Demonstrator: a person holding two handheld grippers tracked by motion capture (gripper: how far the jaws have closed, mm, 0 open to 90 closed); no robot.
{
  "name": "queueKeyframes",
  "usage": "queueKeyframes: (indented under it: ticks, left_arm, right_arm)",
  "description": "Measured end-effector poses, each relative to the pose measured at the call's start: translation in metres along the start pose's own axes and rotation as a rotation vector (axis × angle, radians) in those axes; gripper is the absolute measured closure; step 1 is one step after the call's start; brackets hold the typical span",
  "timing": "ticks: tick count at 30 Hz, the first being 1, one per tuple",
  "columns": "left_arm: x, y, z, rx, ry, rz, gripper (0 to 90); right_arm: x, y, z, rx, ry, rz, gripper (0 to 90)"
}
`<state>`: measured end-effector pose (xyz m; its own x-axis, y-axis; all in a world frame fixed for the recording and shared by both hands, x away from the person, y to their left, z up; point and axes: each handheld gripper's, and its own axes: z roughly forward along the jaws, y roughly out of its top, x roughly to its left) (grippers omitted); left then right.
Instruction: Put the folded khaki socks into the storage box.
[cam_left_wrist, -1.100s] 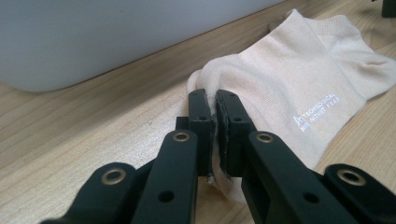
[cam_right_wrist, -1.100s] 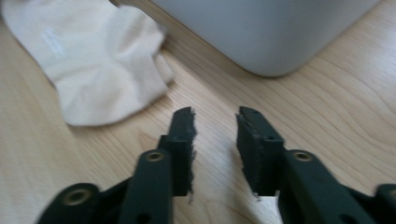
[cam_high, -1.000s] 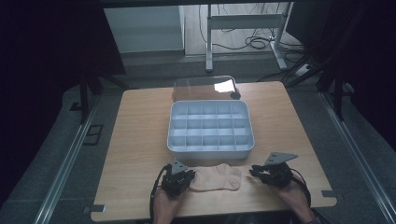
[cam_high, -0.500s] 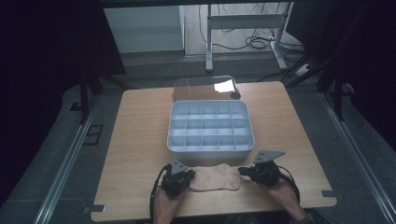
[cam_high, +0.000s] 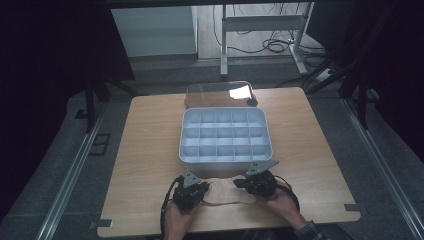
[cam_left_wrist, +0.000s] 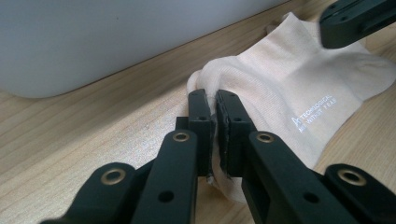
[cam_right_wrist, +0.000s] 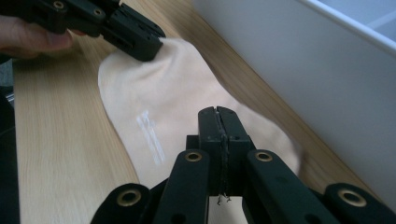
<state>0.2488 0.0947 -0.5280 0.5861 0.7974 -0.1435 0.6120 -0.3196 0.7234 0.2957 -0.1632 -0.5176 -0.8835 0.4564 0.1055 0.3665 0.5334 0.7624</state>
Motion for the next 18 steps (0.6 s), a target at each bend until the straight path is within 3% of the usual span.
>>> queueKeyframes:
  ticks: [7, 12, 18]
  left_arm:
    - [-0.001, 0.001, -0.002, -0.017, -0.010, -0.007, 85.2]
    - [-0.001, 0.002, -0.003, -0.042, -0.024, -0.013, 85.2]
    - [-0.001, 0.005, -0.003, -0.053, -0.028, -0.019, 85.3]
  right_arm:
    - [0.001, 0.009, 0.022, 0.017, -0.018, -0.018, 89.8]
    - [-0.001, 0.005, 0.035, 0.050, -0.054, -0.033, 90.0]
    - [0.001, 0.007, 0.032, 0.059, -0.055, -0.044, 89.9]
